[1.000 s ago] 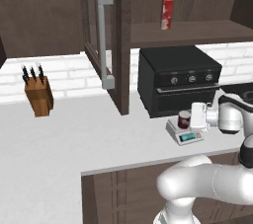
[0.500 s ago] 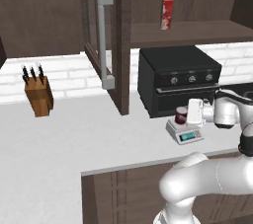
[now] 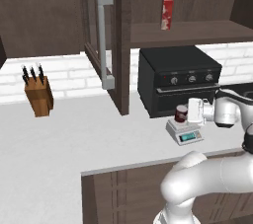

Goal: Pick the canned food and place it on the digital scale for weighing, and close the cabinet.

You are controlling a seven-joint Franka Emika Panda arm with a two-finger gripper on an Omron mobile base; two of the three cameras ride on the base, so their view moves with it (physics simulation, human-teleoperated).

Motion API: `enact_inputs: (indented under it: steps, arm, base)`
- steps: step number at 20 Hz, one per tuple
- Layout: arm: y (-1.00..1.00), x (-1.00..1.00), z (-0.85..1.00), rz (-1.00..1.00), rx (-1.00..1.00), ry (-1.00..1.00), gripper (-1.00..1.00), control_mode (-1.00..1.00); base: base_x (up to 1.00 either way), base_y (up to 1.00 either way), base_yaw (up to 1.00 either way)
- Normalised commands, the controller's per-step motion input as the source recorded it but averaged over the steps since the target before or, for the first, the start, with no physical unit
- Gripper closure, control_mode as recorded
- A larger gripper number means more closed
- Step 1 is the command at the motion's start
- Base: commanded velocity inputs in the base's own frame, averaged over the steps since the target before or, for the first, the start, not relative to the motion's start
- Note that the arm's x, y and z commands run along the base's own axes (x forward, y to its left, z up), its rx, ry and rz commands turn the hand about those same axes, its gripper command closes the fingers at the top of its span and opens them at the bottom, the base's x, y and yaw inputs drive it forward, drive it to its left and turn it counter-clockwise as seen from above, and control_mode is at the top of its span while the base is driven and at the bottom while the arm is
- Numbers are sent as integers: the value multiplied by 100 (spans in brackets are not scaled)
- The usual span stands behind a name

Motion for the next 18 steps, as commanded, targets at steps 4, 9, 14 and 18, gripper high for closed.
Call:
enact_inputs:
  steps: [4,9,14,18]
  arm:
    - [-9,-8,1,-1,0,0,-100,-100]
    - [-7,-33,10,0,0,0,-100,-100]
    - [-24,-39,25,-1,0,-2,-100,-100]
    - [-40,-62,47,-2,0,-27,-100,-100]
  base:
    - [0,0,0]
    - [0,0,0]
    - [0,0,0]
    - [0,0,0]
